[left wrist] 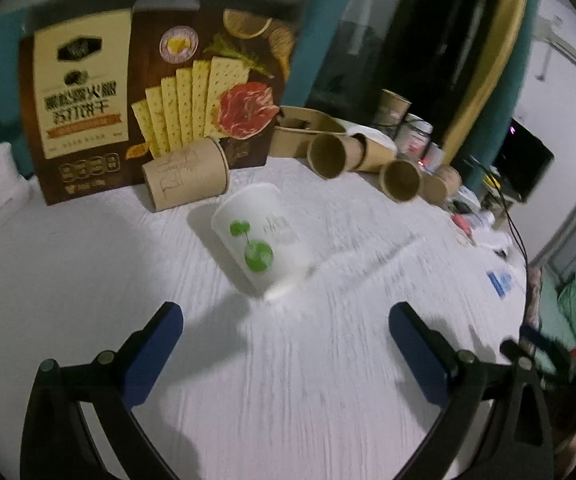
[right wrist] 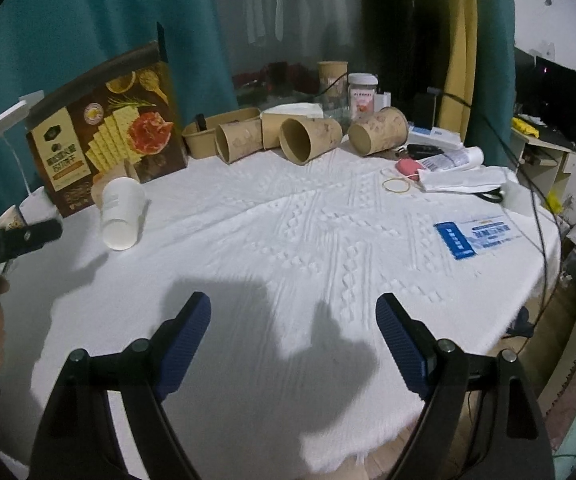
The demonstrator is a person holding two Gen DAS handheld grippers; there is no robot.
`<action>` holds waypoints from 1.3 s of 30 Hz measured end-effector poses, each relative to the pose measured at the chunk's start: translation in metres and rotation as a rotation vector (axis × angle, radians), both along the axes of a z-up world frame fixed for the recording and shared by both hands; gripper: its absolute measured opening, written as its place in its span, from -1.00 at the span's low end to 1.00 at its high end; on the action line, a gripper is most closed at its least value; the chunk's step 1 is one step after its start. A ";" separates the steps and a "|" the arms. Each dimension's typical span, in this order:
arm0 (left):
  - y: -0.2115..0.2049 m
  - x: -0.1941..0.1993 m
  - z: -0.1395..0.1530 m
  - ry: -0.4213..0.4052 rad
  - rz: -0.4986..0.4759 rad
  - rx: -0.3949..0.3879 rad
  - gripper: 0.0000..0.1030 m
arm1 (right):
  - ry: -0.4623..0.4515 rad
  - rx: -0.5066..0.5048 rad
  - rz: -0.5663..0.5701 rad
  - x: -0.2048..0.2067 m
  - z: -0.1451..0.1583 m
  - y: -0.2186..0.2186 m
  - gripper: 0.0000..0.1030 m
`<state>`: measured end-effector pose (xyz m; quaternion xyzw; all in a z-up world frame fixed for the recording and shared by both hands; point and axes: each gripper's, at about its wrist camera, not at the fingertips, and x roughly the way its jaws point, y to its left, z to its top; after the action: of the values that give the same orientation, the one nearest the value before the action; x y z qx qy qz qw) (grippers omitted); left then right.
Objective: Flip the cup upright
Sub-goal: 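Reach the left tool to the lying white paper cup and grasp it, then lift the white cup with the left tool toward the right tool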
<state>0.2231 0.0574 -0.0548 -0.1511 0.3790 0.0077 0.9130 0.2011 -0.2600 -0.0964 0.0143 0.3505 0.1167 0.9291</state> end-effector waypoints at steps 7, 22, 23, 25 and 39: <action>0.013 0.056 -0.014 0.024 0.040 -0.013 0.99 | 0.038 0.017 0.001 0.038 -0.015 -0.001 0.61; 0.021 0.089 -0.047 0.142 -0.033 -0.277 0.27 | 0.081 0.036 -0.023 0.046 -0.026 -0.004 0.61; 0.019 0.084 -0.044 0.137 -0.041 -0.282 0.26 | 0.075 0.035 -0.023 0.043 -0.024 -0.003 0.61; 0.010 0.073 -0.033 0.120 -0.060 -0.269 0.26 | 0.060 0.034 -0.021 0.035 -0.018 -0.001 0.61; -0.063 -0.044 -0.018 0.154 -0.242 -0.351 0.26 | 0.030 0.037 -0.015 -0.048 -0.002 0.000 0.61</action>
<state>0.1786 -0.0060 -0.0733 -0.2600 0.4583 -0.1562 0.8354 0.1536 -0.2599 -0.0986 0.0357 0.3620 0.1157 0.9243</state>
